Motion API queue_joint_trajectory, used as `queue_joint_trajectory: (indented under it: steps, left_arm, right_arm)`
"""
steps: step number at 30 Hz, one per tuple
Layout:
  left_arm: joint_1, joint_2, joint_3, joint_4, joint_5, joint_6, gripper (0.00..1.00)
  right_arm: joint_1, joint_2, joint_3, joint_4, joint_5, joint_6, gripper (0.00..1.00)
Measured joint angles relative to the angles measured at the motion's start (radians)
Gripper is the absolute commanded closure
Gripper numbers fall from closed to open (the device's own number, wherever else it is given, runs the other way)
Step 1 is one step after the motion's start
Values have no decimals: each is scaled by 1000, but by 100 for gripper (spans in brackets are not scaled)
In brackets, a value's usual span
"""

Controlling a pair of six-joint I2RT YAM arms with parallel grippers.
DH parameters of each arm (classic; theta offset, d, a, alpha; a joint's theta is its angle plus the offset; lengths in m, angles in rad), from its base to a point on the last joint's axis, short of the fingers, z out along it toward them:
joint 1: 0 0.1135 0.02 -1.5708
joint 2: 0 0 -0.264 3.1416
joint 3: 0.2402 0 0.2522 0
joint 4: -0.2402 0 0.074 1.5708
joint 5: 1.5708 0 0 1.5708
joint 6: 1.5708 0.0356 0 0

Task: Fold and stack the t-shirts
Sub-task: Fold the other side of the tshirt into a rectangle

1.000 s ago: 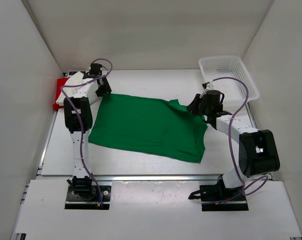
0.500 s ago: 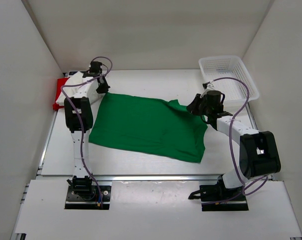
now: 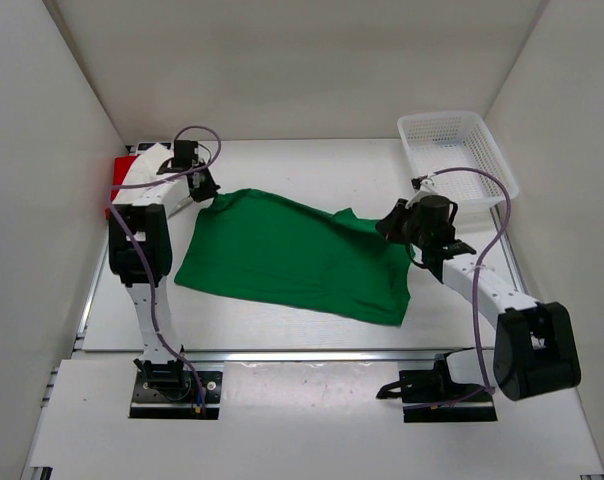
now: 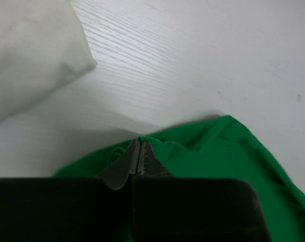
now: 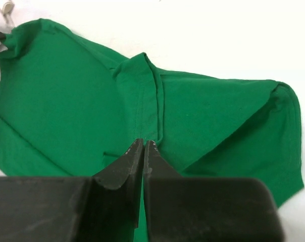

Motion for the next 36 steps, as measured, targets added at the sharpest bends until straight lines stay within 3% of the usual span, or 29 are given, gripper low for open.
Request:
queue_joint_trajectory:
  steps: [10,20,29,34,36]
  left_arm:
    - [56,-245,-213,135,89,-31,100]
    - [130,-337,-401,182,141,-47,100]
    - [162,-365,-459,188,164,-53,100]
    - [173,-396,-515,193,164,-63,94]
    - [184,-414,-547,195,167,-75,86]
  right_arm:
    - [45,-280,-107,-117,36,4,99]
    - [36,-503,-306,-252,31,34,100]
    - [-6,-681,-397,-334,4,100,100]
    - [-11,-723,-459,-341,-32,149,100]
    - [-10,-734,-491,-349,-40,167,100]
